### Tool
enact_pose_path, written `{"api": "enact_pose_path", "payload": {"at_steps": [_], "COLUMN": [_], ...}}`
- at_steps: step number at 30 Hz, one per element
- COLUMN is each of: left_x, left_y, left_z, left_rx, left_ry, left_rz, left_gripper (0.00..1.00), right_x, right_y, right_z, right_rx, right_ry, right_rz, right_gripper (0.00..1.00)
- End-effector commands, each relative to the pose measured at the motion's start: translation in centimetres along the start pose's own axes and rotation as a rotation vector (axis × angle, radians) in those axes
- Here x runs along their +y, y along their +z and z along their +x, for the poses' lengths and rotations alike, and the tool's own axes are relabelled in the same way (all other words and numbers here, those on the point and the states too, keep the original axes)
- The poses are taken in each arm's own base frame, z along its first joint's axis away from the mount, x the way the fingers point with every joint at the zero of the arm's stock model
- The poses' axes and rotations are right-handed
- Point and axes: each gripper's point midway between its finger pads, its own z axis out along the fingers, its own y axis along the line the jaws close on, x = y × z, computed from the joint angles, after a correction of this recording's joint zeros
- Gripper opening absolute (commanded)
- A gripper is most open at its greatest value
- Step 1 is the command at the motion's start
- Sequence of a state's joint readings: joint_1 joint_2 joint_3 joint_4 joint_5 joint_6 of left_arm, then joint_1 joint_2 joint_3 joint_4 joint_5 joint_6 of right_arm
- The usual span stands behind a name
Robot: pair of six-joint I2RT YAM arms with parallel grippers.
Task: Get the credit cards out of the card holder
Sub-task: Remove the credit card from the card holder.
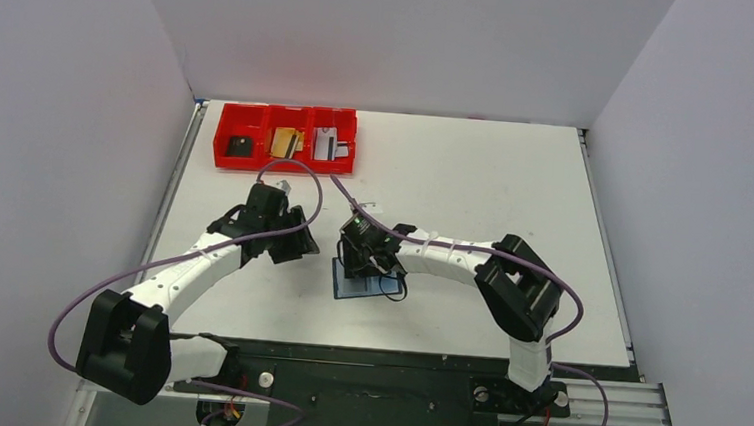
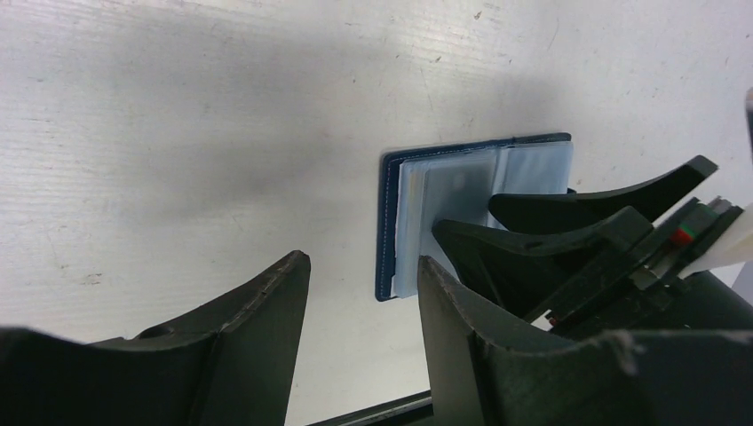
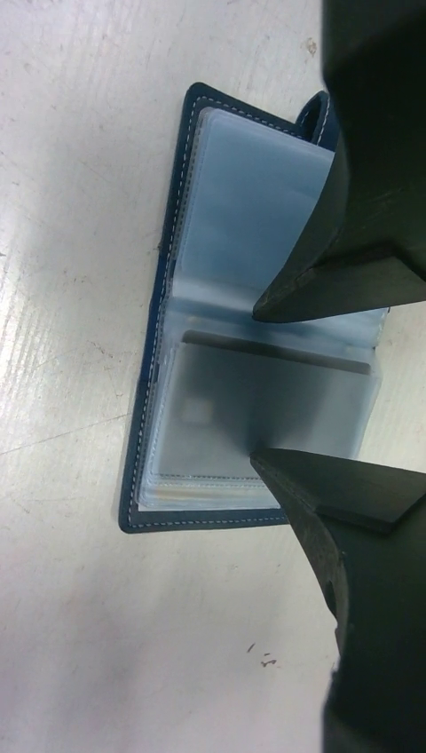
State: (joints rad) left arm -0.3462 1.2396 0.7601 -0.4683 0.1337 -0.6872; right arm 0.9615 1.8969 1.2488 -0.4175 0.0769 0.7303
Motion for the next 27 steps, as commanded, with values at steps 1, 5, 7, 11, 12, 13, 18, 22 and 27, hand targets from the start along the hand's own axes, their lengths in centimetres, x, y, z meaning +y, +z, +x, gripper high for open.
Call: {"api": "enact_pose_path", "payload": {"at_steps": [1,5,7,11,12,13,18,22,27], "left_x": [-2.2,-2.4,-2.6,-3.0,-3.1,-3.2,-4.0,-4.7,-5.6], "left_y": [0.1,0.5,0.8,1.4,1.5,1.8,2.6,3.1,3.7], "left_z": [-1.4,-1.0,-0.8,0.0,0.2,0.7,1.8,2.4,2.9], "left_rx": [-0.053,-0.033,-0.023,0.007,0.013,0.027,0.063,0.085,0.118], "left_ry": [-0.007,-0.013,-0.008,-0.002,-0.001,-0.001,-0.001,-0.005,-0.005], "left_rz": [0.094,0.106,0.108,0.118,0.122,0.121,0.143,0.161,0.186], "left_gripper": [0.46,0.46,0.46,0.46,0.46,0.46,0.44,0.40,0.35], "right_x": [0.4,-0.1,-0.5,-1.5,-1.4,-2.0,-2.6,-2.9,-3.1], "right_y": [0.4,0.8,1.0,1.3,1.4,1.4,1.9,2.5,2.9], "right_z": [-0.3,0.5,0.8,1.5,1.2,1.7,2.1,3.0,3.3], "right_rx": [-0.011,0.010,0.017,0.039,0.029,0.045,0.056,0.079,0.095], "right_ry": [0.004,0.001,0.005,0.046,0.059,0.076,0.130,0.174,0.211], "right_rz": [0.016,0.022,0.030,0.012,-0.006,-0.011,-0.080,-0.140,-0.192], "right_gripper": [0.48,0.42,0.39,0.17,0.14,0.10,0.00,0.00,0.00]}}
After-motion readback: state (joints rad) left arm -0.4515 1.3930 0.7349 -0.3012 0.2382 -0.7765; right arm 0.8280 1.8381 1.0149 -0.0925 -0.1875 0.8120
